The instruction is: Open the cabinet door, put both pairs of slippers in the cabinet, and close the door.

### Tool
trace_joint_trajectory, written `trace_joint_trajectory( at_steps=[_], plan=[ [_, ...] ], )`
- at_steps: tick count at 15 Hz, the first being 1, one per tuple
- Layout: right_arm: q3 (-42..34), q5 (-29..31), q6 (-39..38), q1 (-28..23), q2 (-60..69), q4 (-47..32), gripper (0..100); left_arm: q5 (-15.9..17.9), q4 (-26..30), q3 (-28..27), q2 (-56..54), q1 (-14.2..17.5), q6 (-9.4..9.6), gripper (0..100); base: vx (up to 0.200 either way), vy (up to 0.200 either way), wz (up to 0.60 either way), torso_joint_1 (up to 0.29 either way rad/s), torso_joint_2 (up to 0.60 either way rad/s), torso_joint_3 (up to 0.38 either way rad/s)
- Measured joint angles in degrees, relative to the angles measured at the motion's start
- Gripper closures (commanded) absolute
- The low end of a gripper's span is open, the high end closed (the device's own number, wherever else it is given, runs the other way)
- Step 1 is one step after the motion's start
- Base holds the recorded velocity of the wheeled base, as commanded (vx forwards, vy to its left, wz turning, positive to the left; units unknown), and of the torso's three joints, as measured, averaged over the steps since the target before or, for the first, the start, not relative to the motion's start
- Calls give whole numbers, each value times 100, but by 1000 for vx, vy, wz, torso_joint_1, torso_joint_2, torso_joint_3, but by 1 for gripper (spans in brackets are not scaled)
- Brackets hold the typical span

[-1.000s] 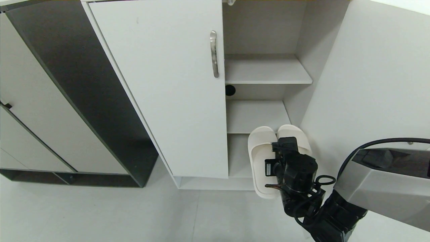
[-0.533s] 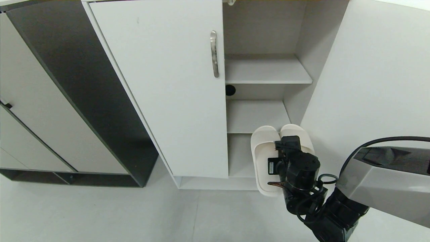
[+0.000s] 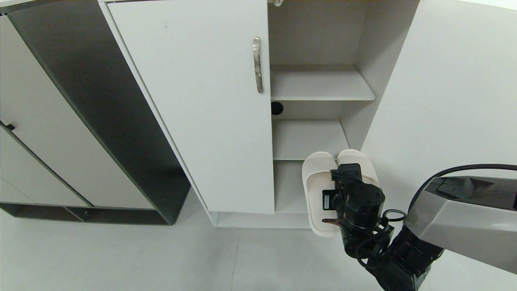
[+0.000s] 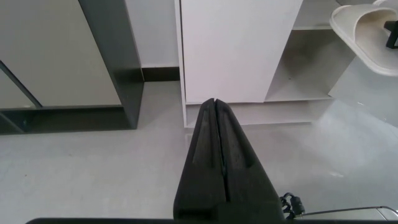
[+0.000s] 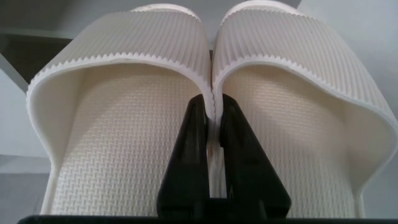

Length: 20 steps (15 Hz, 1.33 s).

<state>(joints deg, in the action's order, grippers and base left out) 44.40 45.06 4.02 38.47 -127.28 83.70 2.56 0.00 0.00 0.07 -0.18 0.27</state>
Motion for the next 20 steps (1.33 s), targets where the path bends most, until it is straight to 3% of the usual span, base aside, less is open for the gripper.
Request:
trace_joint_trajectory(
  at_steps=[8, 20],
  plan=[
    [901, -395, -68, 179, -166, -485, 100, 0, 2, 0, 2, 0, 16, 100, 0, 0, 0, 0, 0, 0],
    [912, -446, -195, 204, -354, -507, 100, 0, 2, 0, 2, 0, 17, 100, 0, 0, 0, 0, 0, 0]
  ],
)
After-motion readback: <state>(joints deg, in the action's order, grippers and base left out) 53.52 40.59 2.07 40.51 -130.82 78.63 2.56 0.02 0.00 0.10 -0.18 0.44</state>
